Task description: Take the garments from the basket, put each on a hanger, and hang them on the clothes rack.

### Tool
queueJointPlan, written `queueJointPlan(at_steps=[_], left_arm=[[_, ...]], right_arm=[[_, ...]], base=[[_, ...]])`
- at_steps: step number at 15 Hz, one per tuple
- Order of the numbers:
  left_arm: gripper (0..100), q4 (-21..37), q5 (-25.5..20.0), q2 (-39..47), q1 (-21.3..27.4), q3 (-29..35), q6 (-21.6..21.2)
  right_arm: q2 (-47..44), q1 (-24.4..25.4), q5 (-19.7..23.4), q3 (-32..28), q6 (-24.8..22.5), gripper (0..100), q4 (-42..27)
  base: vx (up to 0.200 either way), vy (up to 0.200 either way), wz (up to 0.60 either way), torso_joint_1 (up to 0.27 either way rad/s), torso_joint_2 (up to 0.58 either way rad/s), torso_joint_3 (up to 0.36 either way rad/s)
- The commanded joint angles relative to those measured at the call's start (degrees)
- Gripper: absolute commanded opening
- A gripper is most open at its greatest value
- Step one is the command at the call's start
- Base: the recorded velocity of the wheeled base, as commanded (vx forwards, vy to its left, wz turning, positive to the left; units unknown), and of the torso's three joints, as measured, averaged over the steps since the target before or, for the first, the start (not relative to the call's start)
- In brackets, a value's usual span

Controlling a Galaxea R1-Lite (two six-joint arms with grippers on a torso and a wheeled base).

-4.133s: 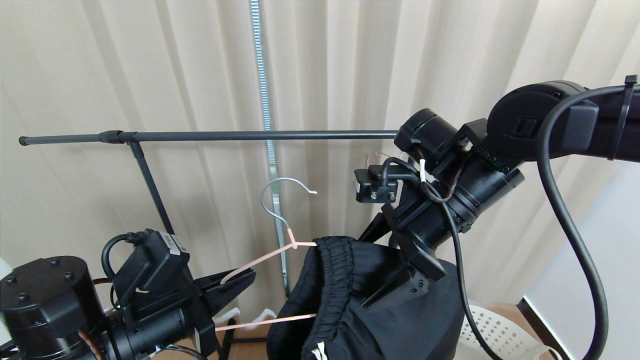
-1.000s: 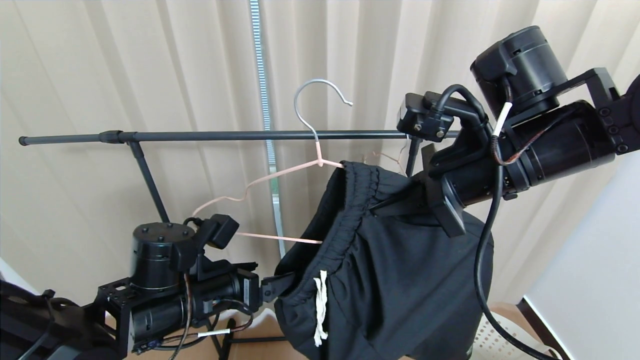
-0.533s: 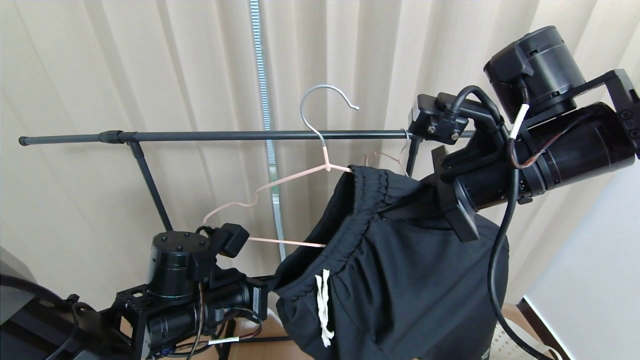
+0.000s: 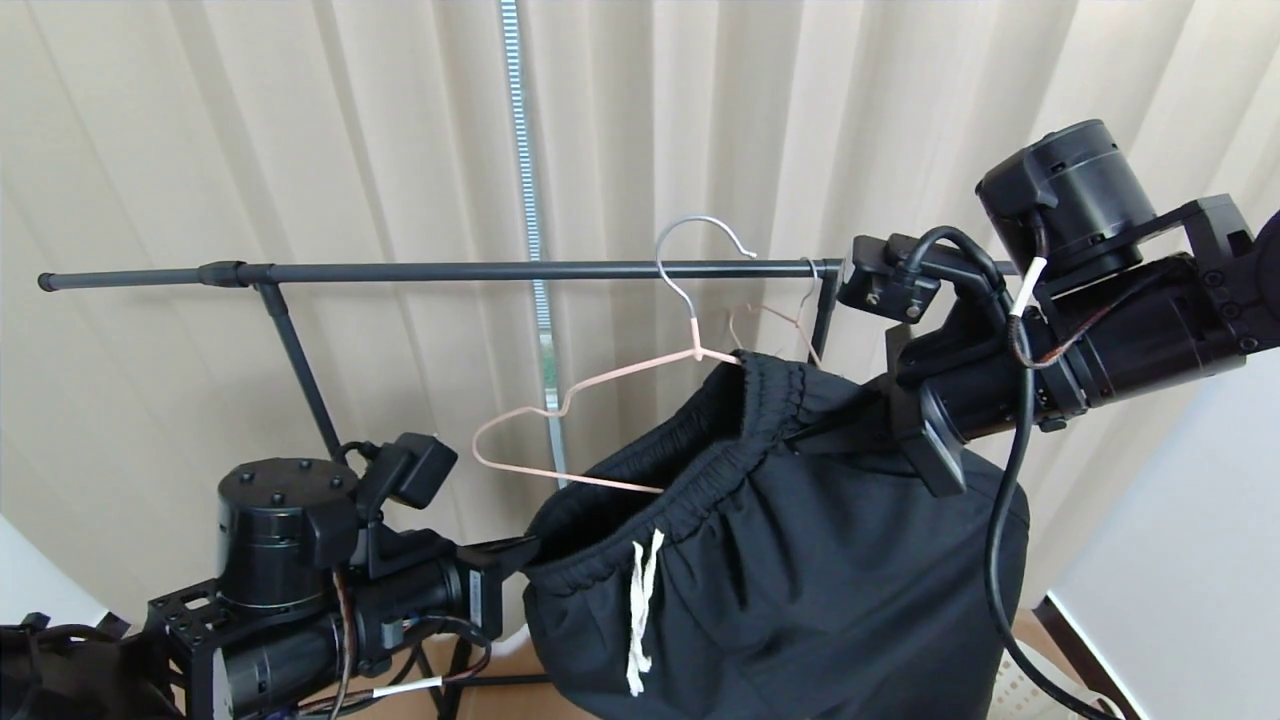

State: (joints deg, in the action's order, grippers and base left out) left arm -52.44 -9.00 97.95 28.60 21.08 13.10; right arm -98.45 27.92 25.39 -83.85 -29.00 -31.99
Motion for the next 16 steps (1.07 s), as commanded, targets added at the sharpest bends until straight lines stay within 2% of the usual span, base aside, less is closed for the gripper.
queueJointPlan(at_steps=[1,5,13,15,16], left_arm=[[0,0.0,-0.1,-0.9,-2.4,-0.1,0.0],[0,0.0,-0.1,-1.0,-6.5,0.3,-0.4],[0,-0.1,0.2,-1.4,-10.6,1.3,-0.8],[0,-0.1,0.1,-2.1,-11.6,1.8,-1.2],[0,0.0,0.2,-2.9,-11.8,2.3,-1.3]], right_arm=[[1.2,-0.1,0.2,0.6,0.0,0,-0.1],[3.3,-0.6,0.1,3.8,-0.2,0,0.0],[5.8,-1.5,-0.1,9.8,-0.4,0,0.0],[5.9,-1.5,-0.7,11.2,-0.4,0,0.0],[5.8,-1.5,-2.6,12.7,-0.8,0,0.0]], base=[[0.000,0.000,0.00,0.000,0.00,0.000],[0.000,0.000,0.00,0.000,0.00,0.000],[0.000,0.000,0.00,0.000,0.00,0.000],[0.000,0.000,0.00,0.000,0.00,0.000],[0.000,0.000,0.00,0.000,0.00,0.000]])
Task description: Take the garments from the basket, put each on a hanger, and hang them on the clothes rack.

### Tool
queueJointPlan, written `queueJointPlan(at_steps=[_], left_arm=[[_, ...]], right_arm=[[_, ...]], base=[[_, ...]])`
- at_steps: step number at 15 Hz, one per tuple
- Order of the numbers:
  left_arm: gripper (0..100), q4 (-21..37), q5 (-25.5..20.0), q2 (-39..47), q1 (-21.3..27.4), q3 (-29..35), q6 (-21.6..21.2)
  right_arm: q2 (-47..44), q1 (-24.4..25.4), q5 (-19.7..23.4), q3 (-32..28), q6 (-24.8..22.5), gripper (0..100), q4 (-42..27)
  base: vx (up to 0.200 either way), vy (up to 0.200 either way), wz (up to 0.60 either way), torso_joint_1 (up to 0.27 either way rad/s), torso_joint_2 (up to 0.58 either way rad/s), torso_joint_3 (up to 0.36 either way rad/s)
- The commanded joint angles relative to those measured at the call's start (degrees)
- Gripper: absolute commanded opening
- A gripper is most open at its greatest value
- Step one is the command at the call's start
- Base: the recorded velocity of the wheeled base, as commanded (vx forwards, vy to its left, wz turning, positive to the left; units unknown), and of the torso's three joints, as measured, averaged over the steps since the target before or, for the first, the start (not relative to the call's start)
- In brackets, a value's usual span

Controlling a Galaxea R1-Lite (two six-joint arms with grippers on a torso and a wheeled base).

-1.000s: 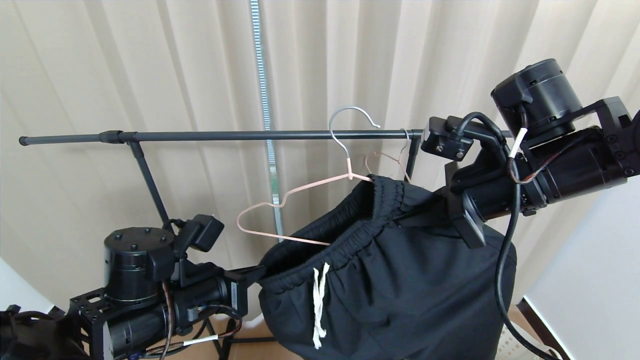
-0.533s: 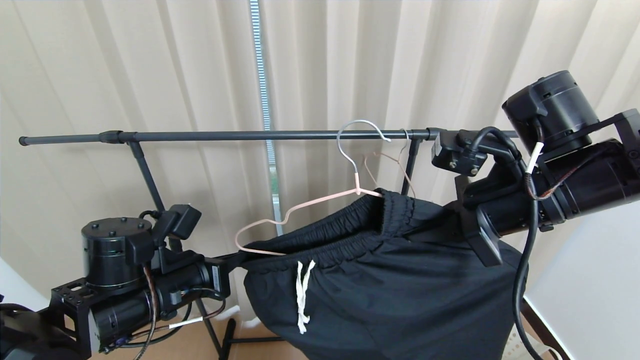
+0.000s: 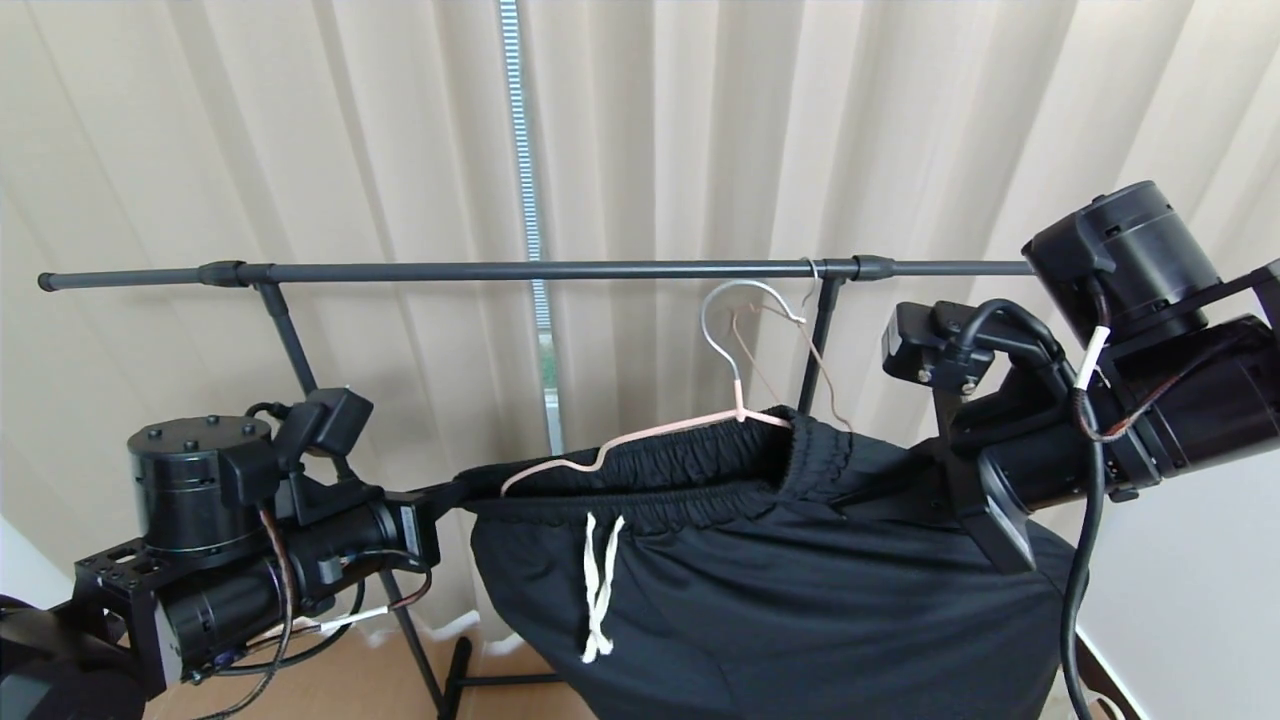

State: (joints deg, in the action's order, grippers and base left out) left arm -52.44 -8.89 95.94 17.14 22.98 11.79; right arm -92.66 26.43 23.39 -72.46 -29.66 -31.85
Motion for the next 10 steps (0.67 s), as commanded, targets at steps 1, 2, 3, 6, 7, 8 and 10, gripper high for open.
queueJointPlan(at_steps=[1,2,3,6,7,8,10], left_arm=[[0,0.0,0.1,-1.4,-0.4,0.8,-0.1],[0,0.2,0.1,-1.8,-0.3,1.9,-0.1],[0,0.4,0.1,-1.9,-0.3,3.0,-0.5],[0,3.4,0.2,-2.7,0.0,6.6,-3.7],[0,7.0,0.3,-3.7,0.3,9.1,-4.4],[0,10.3,0.4,-4.7,0.4,11.1,-4.8],[0,18.6,1.7,-6.7,1.9,16.5,-6.0]], right_arm=[[0.0,0.0,-0.8,2.0,-0.7,0,-0.1],[-0.1,0.0,-1.0,2.6,-0.8,0,-0.1],[-0.3,0.1,-1.0,3.0,-1.0,0,-0.1],[-0.9,0.3,-4.7,4.2,-1.1,0,1.2],[-1.6,0.4,-4.8,5.8,-1.1,0,4.3],[-1.8,0.5,-5.3,7.0,-1.1,0,7.1],[-2.9,0.8,-6.6,10.1,-1.0,0,12.6]], base=[[0.000,0.000,0.00,0.000,0.00,0.000],[0.000,0.000,0.00,0.000,0.00,0.000],[0.000,0.000,0.00,0.000,0.00,0.000],[0.000,0.000,0.00,0.000,0.00,0.000],[0.000,0.000,0.00,0.000,0.00,0.000],[0.000,0.000,0.00,0.000,0.00,0.000],[0.000,0.000,0.00,0.000,0.00,0.000]])
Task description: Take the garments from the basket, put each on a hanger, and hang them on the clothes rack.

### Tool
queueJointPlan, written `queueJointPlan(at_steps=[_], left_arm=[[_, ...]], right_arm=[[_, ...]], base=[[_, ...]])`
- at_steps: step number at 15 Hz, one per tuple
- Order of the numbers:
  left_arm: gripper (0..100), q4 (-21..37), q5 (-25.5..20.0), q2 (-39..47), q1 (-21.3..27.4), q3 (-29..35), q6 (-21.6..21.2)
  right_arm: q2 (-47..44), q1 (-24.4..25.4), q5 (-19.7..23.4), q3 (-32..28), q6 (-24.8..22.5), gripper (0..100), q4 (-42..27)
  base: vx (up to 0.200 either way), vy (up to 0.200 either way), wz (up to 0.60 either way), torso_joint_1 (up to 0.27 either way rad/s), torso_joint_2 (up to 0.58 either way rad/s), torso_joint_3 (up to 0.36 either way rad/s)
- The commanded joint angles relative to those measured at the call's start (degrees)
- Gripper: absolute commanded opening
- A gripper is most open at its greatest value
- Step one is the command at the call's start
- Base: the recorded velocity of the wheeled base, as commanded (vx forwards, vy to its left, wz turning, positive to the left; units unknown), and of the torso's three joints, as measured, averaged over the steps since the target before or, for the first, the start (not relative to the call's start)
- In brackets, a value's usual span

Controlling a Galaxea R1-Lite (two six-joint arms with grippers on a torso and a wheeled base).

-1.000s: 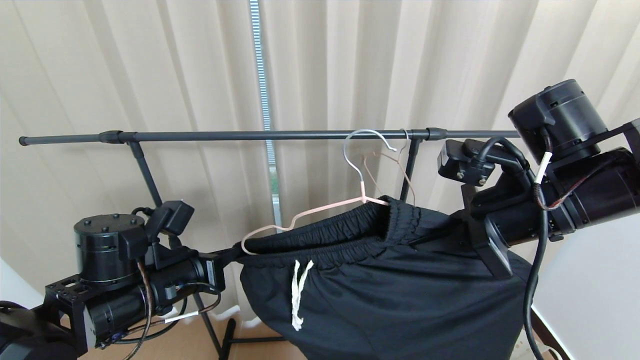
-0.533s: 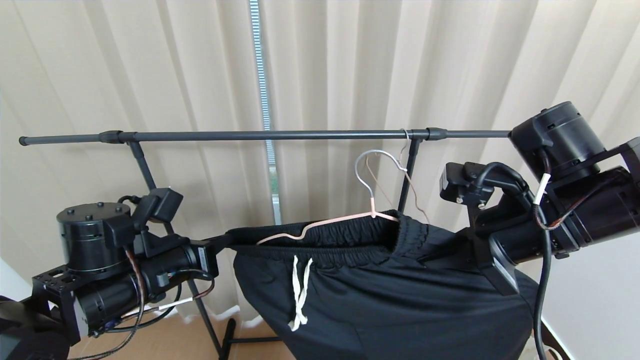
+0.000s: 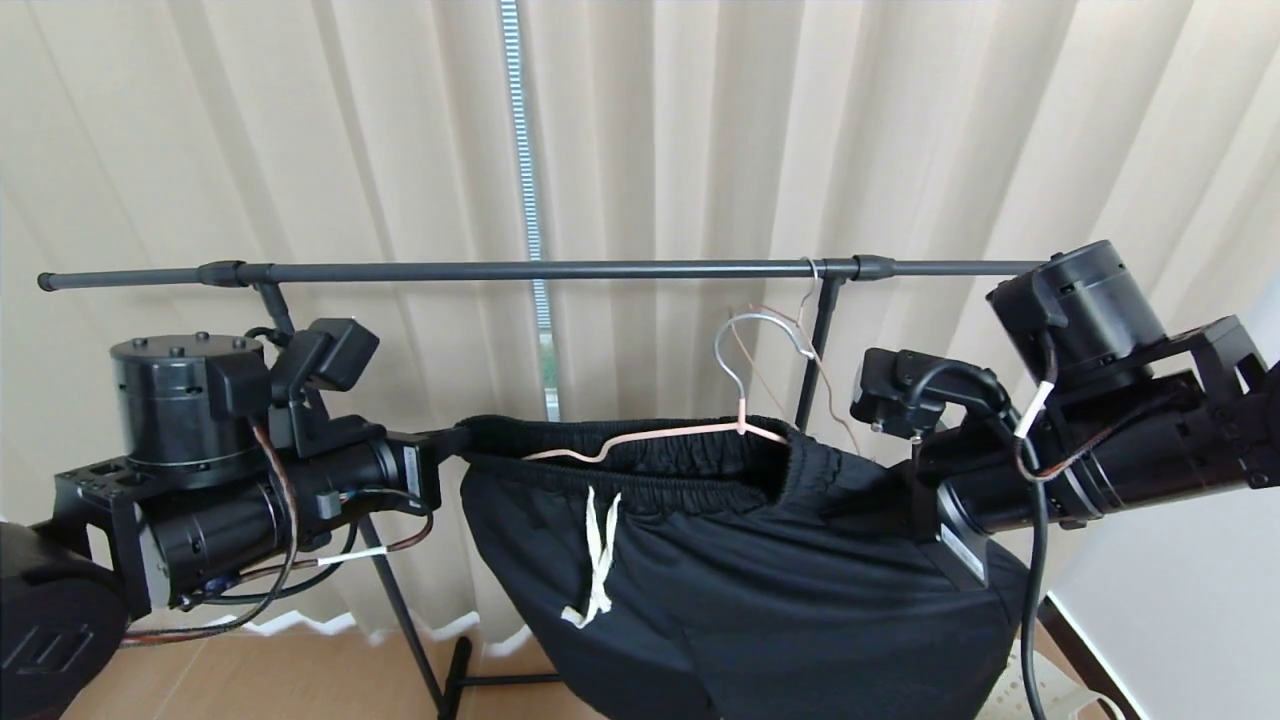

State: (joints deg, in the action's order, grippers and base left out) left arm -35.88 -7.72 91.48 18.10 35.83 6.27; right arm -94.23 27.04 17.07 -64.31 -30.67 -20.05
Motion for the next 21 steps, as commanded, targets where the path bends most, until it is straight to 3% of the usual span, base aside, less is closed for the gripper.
queueJointPlan(at_steps=[1,2,6,12,14,15,21], left_arm=[[0,4.9,1.3,-2.7,1.4,5.3,-1.2],[0,10.3,3.1,-3.6,2.4,8.0,-3.5],[0,17.8,6.8,-4.2,5.8,11.9,-7.0],[0,29.7,9.1,-4.1,13.3,20.5,-7.4],[0,32.0,9.2,-4.1,14.3,22.0,-7.4],[0,33.2,9.3,-4.1,15.1,22.4,-7.5],[0,33.9,9.3,-4.9,16.7,18.9,-9.1]], right_arm=[[-1.8,0.2,-0.8,2.8,0.0,0,2.1],[-2.3,0.3,-1.8,5.2,0.0,0,5.3],[-4.6,0.4,-5.3,12.4,0.0,0,18.3],[-8.3,2.1,-10.9,13.1,0.8,0,21.5],[-9.7,3.1,-13.6,12.8,2.5,0,22.6],[-10.4,4.1,-14.3,13.0,5.7,0,25.8],[-9.8,4.8,-13.8,13.4,15.7,0,35.2]], base=[[0.000,0.000,0.00,0.000,0.00,0.000],[0.000,0.000,0.00,0.000,0.00,0.000],[0.000,0.000,0.00,0.000,0.00,0.000],[0.000,0.000,0.00,0.000,0.00,0.000],[0.000,0.000,0.00,0.000,0.00,0.000],[0.000,0.000,0.00,0.000,0.00,0.000],[0.000,0.000,0.00,0.000,0.00,0.000]])
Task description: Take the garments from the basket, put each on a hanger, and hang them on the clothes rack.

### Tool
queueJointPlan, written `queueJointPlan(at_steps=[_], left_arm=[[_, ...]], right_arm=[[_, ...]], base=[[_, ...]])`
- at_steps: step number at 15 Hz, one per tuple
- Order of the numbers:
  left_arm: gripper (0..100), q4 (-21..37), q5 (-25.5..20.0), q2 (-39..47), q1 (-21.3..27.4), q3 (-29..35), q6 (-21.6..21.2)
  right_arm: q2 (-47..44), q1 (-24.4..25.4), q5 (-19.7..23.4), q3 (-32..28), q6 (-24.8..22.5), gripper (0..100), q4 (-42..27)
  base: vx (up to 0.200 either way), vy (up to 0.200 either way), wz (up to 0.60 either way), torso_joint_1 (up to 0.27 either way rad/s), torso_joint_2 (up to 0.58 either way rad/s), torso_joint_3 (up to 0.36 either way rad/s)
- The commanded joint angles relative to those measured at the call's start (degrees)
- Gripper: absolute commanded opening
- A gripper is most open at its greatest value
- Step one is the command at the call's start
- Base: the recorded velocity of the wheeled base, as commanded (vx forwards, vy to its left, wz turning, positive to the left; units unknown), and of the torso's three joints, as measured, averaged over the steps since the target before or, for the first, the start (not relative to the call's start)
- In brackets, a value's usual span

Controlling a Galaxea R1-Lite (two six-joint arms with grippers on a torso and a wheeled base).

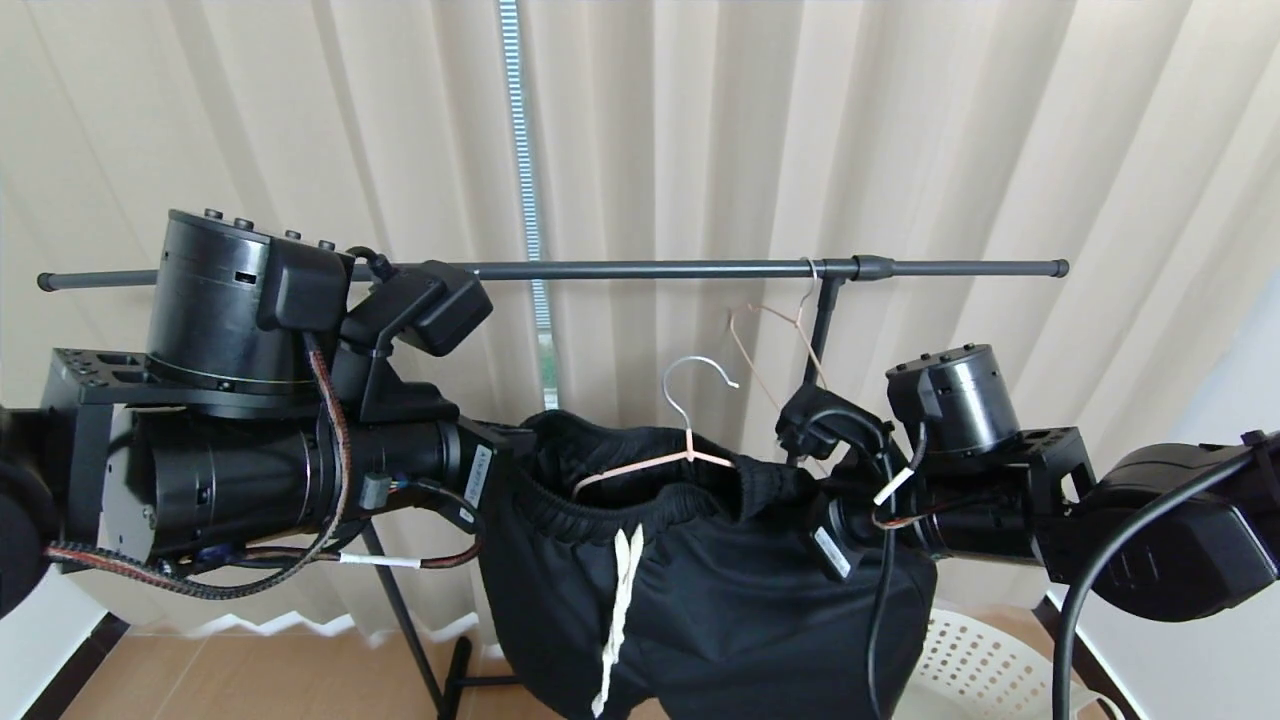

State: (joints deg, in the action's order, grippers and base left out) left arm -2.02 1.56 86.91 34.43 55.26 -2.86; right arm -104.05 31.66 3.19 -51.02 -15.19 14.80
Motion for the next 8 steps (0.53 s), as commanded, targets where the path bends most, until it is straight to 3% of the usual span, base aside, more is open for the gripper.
queueJointPlan(at_steps=[1,8], left_arm=[[0,0.0,0.0,-0.6,0.6,-0.9,-0.1],[0,-0.2,-0.1,-1.6,4.2,-4.3,-2.1]], right_arm=[[0.0,0.2,0.1,0.2,1.7,0,1.9],[-0.6,2.1,0.4,1.2,9.9,0,12.4]], base=[[0.000,0.000,0.00,0.000,0.00,0.000],[0.000,0.000,0.00,0.000,0.00,0.000]])
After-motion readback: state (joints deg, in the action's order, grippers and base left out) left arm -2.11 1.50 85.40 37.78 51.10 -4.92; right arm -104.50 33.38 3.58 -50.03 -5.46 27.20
